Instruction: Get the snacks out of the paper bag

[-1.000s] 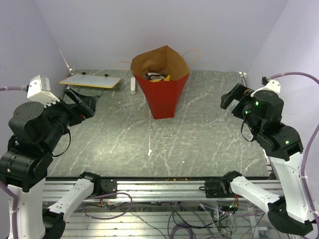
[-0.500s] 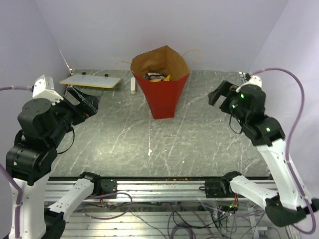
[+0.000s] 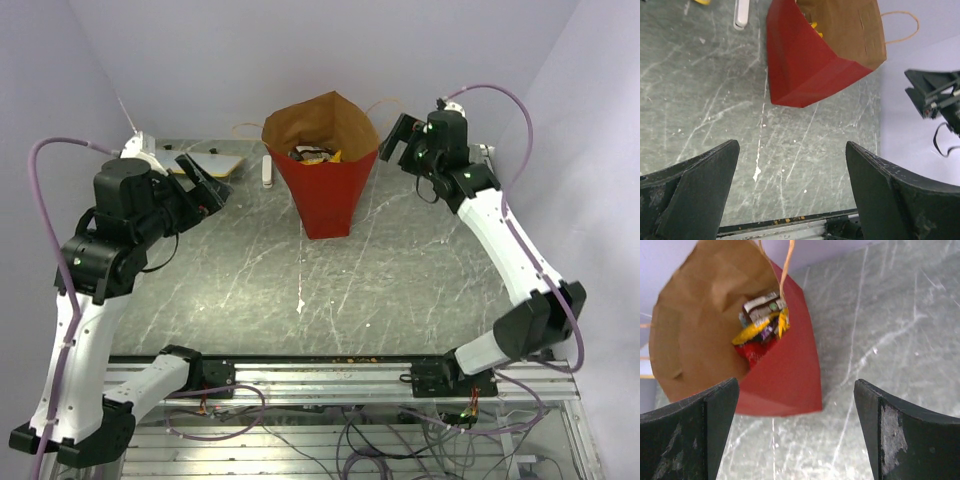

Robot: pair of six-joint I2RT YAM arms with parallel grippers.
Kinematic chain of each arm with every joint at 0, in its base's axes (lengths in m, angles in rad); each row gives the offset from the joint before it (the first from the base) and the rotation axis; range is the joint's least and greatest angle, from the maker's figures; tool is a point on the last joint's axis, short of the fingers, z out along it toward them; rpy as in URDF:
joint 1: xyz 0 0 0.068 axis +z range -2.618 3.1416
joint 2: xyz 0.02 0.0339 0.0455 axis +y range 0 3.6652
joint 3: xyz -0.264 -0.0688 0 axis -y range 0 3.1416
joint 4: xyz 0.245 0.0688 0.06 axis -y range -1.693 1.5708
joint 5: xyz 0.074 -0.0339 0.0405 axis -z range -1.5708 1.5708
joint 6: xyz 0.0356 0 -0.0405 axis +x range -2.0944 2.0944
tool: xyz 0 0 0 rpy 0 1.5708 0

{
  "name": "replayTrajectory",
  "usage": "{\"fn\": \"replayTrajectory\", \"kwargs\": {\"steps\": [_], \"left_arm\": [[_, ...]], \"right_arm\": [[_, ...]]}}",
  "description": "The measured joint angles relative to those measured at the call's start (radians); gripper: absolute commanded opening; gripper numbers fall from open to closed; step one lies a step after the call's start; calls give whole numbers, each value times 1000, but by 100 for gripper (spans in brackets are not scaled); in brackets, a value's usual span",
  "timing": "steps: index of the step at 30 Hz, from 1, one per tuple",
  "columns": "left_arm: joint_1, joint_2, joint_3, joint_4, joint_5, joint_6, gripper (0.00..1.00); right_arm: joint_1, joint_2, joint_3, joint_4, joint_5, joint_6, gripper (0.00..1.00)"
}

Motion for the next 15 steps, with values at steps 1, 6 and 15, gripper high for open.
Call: {"fn": "replayTrajectory", "kwargs": {"steps": [1,6,15], "left_arm": [[0,5,-13,7,11,-6,98],[0,40,-39,45,66,-37,98],[0,119,-47,104,124,-58,98]], "right_arm": [[-13,32,17,25,-19,4,96],[-90,195,106,127,-114,34,89],[-144,383,247,200,-241,74,66]]}}
